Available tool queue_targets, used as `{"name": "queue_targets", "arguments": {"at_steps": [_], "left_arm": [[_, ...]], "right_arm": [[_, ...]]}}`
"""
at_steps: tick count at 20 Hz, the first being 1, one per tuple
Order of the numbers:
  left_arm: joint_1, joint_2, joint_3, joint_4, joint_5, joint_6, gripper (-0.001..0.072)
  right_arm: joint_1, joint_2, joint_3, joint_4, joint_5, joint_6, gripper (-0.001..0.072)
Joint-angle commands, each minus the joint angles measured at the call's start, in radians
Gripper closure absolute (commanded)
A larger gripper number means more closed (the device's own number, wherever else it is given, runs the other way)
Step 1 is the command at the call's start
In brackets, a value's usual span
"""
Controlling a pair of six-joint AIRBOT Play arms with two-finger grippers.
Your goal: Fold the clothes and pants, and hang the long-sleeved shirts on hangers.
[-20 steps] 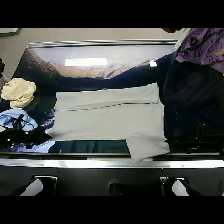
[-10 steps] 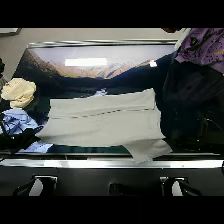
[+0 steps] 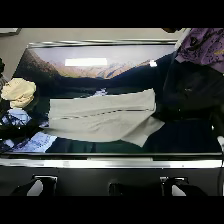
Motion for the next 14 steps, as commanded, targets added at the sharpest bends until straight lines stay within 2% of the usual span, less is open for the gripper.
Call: {"name": "queue_targets", "arguments": {"at_steps": [1, 7, 14], "left_arm": [[-0.011, -0.129, 0.076, -0.011, 0.109, -0.011, 0.0692], [-0.014, -0.387, 0.259, -0.012, 0.168, -0.008, 0.0692], [-0.079, -0.631, 0.479, 0.004, 0.166, 0.015, 0.0692]], "right_arm": [[0.038, -0.243, 0.241, -0.029, 0.042, -0.009, 0.0678], [0.038, -0.488, 0.558, -0.137, 0.046, 0.078, 0.0678], [0.038, -0.587, 0.637, -0.136, 0.14, 0.1, 0.0678]]}}
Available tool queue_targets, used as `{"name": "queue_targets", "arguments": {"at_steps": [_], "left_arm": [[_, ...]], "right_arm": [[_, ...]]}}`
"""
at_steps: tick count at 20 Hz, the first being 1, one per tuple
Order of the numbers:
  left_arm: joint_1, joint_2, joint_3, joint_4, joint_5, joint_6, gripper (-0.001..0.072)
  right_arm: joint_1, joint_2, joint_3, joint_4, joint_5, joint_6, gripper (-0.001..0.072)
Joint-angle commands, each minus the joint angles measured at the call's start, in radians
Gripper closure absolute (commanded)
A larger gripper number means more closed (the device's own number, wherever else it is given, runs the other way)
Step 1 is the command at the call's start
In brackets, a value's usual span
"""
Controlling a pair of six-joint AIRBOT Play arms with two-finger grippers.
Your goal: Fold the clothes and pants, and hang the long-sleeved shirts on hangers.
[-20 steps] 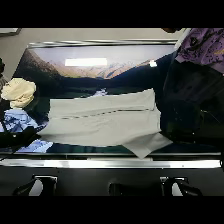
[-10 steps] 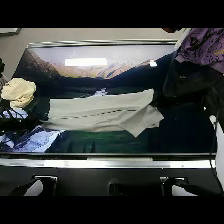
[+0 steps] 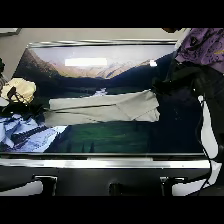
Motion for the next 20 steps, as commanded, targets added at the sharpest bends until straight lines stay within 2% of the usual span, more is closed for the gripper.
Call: {"name": "queue_targets", "arguments": {"at_steps": [1, 11, 12, 13, 14, 15, 16, 20], "left_arm": [[-0.018, -0.122, 0.112, 0.01, 0.005, 0.006, 0.0692], [-0.066, -0.302, 0.228, 0.013, -0.01, 0.006, 0.0687], [-0.066, -0.303, 0.228, 0.013, -0.01, 0.006, 0.0666], [-0.066, -0.301, 0.231, 0.013, -0.01, 0.006, 0.0544], [-0.063, -0.299, 0.241, 0.013, -0.018, 0.005, 0.038], [-0.059, -0.298, 0.264, 0.013, -0.042, 0.003, 0.0297], [-0.051, -0.296, 0.294, 0.014, -0.072, 0.003, 0.0296], [-0.019, -0.254, 0.39, 0.057, -0.177, 0.003, 0.0295]], "right_arm": [[0.001, -0.05, 0.029, -0.005, 0.066, 0.026, 0.0677], [0.01, -0.198, 0.028, 0.093, 0.118, 0.029, 0.0675], [0.01, -0.206, 0.028, 0.1, 0.111, 0.029, 0.0637], [0.007, -0.205, 0.029, 0.101, 0.103, 0.04, 0.0563], [-0.008, -0.199, 0.036, 0.108, 0.08, 0.055, 0.0454], [-0.03, -0.193, 0.063, 0.117, 0.022, 0.053, 0.0329], [-0.061, -0.187, 0.103, 0.117, -0.057, 0.035, 0.0239], [-0.237, -0.183, 0.192, 0.119, -0.295, -0.039, 0.0173]]}}
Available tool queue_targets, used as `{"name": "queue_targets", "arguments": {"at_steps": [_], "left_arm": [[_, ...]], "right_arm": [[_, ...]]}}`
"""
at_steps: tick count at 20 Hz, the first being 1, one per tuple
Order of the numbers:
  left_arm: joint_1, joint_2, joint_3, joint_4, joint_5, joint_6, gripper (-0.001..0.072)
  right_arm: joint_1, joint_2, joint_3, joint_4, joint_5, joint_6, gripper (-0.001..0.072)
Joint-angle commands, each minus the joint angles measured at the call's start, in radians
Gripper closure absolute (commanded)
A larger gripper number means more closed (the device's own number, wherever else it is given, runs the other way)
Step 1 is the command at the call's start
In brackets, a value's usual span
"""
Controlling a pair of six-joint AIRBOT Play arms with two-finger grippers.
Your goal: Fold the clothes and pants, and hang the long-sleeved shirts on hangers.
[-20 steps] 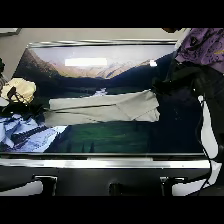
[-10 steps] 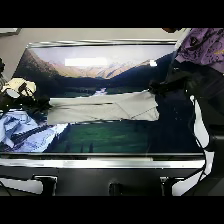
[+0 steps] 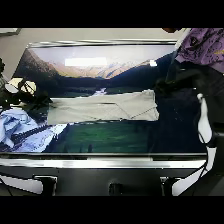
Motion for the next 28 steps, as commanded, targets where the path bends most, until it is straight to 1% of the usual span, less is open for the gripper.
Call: {"name": "queue_targets", "arguments": {"at_steps": [1, 3, 4, 7, 12, 14, 15, 16, 17, 18, 19, 20, 22, 23, 24, 25, 27, 28], "left_arm": [[0.024, 0.038, 0.063, 0.039, -0.08, -0.001, 0.0295], [0.031, 0.064, 0.064, 0.039, -0.082, -0.002, 0.0295], [0.031, 0.071, 0.064, 0.039, -0.082, -0.002, 0.0295], [0.026, 0.077, 0.064, 0.038, -0.085, -0.027, 0.0295], [0.022, 0.077, 0.064, 0.038, -0.088, -0.032, 0.0295], [0.022, 0.077, 0.064, 0.038, -0.089, -0.035, 0.0295], [0.022, 0.077, 0.064, 0.037, -0.089, -0.036, 0.0296], [0.021, 0.077, 0.064, 0.037, -0.089, -0.035, 0.0296], [0.019, 0.077, 0.064, 0.034, -0.089, -0.035, 0.0296], [0.017, 0.077, 0.064, 0.027, -0.09, -0.035, 0.0295], [0.011, 0.077, 0.065, 0.011, -0.093, -0.034, 0.0296], [0.002, 0.077, 0.065, -0.026, -0.1, -0.026, 0.0298], [-0.035, 0.077, 0.065, -0.129, -0.102, 0.014, 0.0353], [-0.063, 0.076, 0.065, -0.163, -0.095, 0.014, 0.0473], [-0.104, 0.074, 0.065, -0.185, -0.076, 0.014, 0.0568], [-0.156, 0.068, 0.065, -0.196, -0.051, 0.003, 0.0587], [-0.276, 0.046, 0.065, -0.201, -0.006, -0.03, 0.069], [-0.339, 0.031, 0.066, -0.204, 0.019, -0.055, 0.069]], "right_arm": [[-0.142, -0.005, 0.044, 0.01, -0.211, -0.063, 0.0161], [-0.183, -0.04, 0.042, 0.051, -0.29, -0.116, 0.0129], [-0.19, -0.064, 0.041, 0.09, -0.314, -0.133, 0.0129], [-0.167, -0.132, 0.041, 0.16, -0.317, -0.175, 0.0127], [-0.088, -0.22, 0.041, 0.164, -0.294, -0.196, 0.0128], [-0.056, -0.243, 0.041, 0.164, -0.285, -0.196, 0.0149], [-0.038, -0.247, 0.041, 0.165, -0.278, -0.198, 0.0192], [-0.021, -0.246, 0.041, 0.166, -0.267, -0.207, 0.0211], [-0.004, -0.245, 0.042, 0.168, -0.259, -0.207, 0.0309], [0.007, -0.245, 0.042, 0.167, -0.259, -0.208, 0.0452], [0.014, -0.243, 0.042, 0.167, -0.26, -0.204, 0.0677], [0.017, -0.227, 0.042, 0.167, -0.264, -0.199, 0.0679], [0.017, -0.164, 0.042, 0.135, -0.266, -0.169, 0.0679], [0.017, -0.119, 0.042, 0.103, -0.269, -0.136, 0.0679], [0.017, -0.074, 0.042, 0.064, -0.271, -0.1, 0.0679], [0.017, -0.025, 0.042, 0.01, -0.272, -0.079, 0.0679], [0.017, 0.065, 0.044, -0.127, -0.277, -0.028, 0.0679], [0.017, 0.103, 0.048, -0.189, -0.287, -0.003, 0.0678]]}}
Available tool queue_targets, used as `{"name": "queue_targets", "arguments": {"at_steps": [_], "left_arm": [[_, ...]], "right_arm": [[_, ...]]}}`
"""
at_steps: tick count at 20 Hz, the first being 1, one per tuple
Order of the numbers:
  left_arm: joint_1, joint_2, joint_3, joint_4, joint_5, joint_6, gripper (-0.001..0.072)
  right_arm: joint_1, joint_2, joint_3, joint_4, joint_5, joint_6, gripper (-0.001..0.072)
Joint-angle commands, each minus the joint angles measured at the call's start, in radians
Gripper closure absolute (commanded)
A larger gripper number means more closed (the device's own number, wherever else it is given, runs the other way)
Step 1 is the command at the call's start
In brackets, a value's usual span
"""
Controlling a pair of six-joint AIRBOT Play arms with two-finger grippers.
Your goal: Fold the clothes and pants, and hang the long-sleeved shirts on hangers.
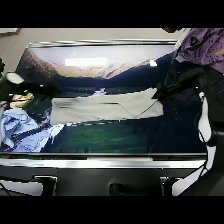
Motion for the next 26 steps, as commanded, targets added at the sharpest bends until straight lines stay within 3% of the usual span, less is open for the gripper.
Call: {"name": "queue_targets", "arguments": {"at_steps": [1, 7, 11, 17, 21, 26], "left_arm": [[-0.198, -0.044, 0.006, -0.056, 0.083, -0.063, 0.0691], [-0.54, -0.235, 0.155, -0.21, 0.206, -0.141, 0.0691], [-0.68, -0.397, 0.349, -0.284, 0.253, -0.212, 0.0692], [-0.786, -0.603, 0.58, -0.443, 0.309, -0.282, 0.0692], [-0.839, -0.662, 0.579, -0.557, 0.364, -0.282, 0.0692], [-0.861, -0.671, 0.579, -0.572, 0.413, -0.268, 0.0693]], "right_arm": [[0.002, 0.148, 0.007, -0.224, -0.019, 0.099, 0.0678], [0.002, 0.32, 0.007, -0.323, -0.027, 0.126, 0.0678], [0.002, 0.385, 0.028, -0.383, -0.049, 0.143, 0.0677], [0.002, 0.469, 0.028, -0.435, -0.072, 0.155, 0.0677], [0.002, 0.508, 0.028, -0.447, -0.098, 0.166, 0.0677], [0.002, 0.523, 0.028, -0.452, -0.1, 0.172, 0.0676]]}}
